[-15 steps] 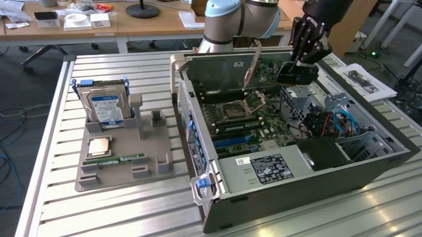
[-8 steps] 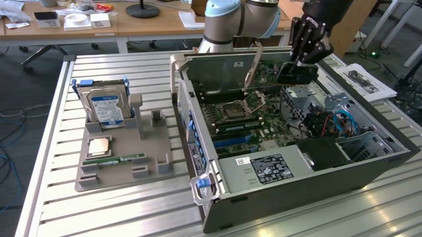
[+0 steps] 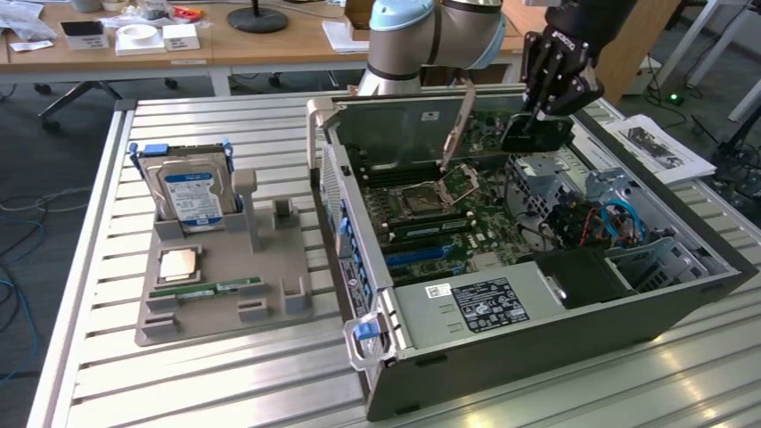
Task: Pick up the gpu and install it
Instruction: 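Insert the gpu into the slot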
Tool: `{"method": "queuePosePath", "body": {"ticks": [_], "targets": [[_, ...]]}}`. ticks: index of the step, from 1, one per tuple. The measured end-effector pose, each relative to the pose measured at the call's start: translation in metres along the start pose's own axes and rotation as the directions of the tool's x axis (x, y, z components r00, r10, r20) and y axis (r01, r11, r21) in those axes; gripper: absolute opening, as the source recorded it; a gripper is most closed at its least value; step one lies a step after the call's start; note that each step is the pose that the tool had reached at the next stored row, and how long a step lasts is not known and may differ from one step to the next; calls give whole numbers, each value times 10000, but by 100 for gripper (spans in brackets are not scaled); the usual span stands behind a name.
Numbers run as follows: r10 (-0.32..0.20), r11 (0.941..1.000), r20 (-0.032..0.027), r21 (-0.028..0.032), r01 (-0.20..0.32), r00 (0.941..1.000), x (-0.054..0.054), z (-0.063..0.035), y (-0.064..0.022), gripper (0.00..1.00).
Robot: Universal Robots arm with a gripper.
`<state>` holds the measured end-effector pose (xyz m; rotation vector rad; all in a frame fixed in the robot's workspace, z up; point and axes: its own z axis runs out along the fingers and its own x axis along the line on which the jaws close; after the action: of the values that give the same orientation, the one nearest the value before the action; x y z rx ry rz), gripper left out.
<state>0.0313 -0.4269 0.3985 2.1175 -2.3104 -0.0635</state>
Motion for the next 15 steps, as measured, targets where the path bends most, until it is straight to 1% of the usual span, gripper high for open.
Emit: {"method": "queuePosePath", "body": {"ticks": [1, 4, 7, 9, 11, 15], "targets": [[-41, 10000, 3, 56, 41, 10000, 0, 2, 1, 27], [-139, 9997, 10, 184, 139, 9999, 1, 10, 8, 27], [-235, 9992, 17, 324, 234, 9997, 2, 19, 17, 27], [-264, 9989, 20, 389, 263, 9996, 4, 24, 38, 27], [-276, 9988, 20, 413, 275, 9996, 7, 26, 74, 27], [-280, 9987, 25, 417, 279, 9996, 11, 32, 120, 27]]}}
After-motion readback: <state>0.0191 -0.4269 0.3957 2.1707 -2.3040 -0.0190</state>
